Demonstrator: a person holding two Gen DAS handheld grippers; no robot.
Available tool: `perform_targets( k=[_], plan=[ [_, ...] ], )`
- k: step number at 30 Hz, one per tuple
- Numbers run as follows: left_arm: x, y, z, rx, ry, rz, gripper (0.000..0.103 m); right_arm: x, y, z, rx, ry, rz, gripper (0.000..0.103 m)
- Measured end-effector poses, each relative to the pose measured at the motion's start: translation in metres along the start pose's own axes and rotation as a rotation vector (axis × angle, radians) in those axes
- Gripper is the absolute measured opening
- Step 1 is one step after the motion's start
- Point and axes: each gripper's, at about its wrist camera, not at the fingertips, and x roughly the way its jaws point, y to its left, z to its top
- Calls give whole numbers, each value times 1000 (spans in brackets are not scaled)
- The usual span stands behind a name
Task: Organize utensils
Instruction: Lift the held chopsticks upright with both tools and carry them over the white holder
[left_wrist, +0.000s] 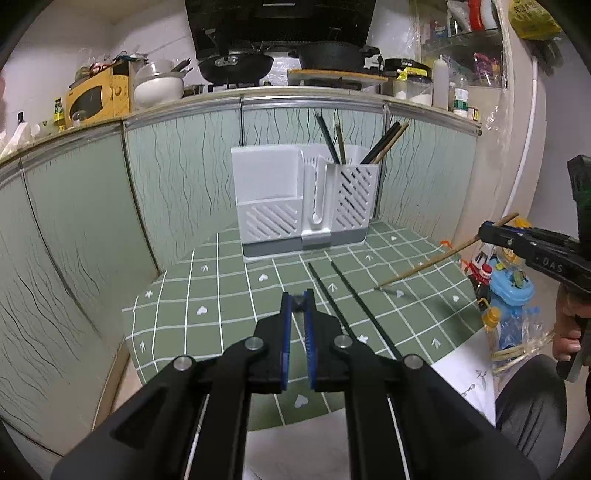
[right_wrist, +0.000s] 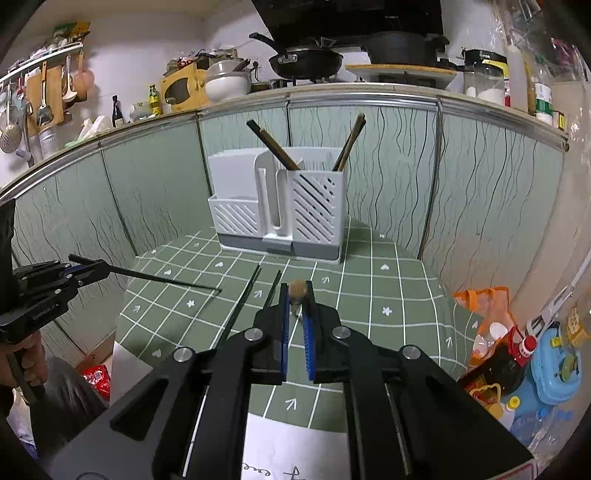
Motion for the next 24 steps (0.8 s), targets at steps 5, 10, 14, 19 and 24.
perform_targets(
  k=[5,10,14,19,24],
  plan=[
    [-7,0,14,-3,-23,-18,6,-2,-2,10,9,-17,8,7],
    [-10,2,27,-14,-39,-16,6,-8,-4,20,13,-36,8,7],
    [-9,3,34,-23,-45,-18,6,-11,-7,26,13,-41,5,7],
    [-7,1,43,-23,-47,-23,6,-13,-9,32,7,-40,-7,7],
    [-6,-5,54,-13,-59,-29,6,-16,-8,38,-11,-42,-19,7]
  ],
)
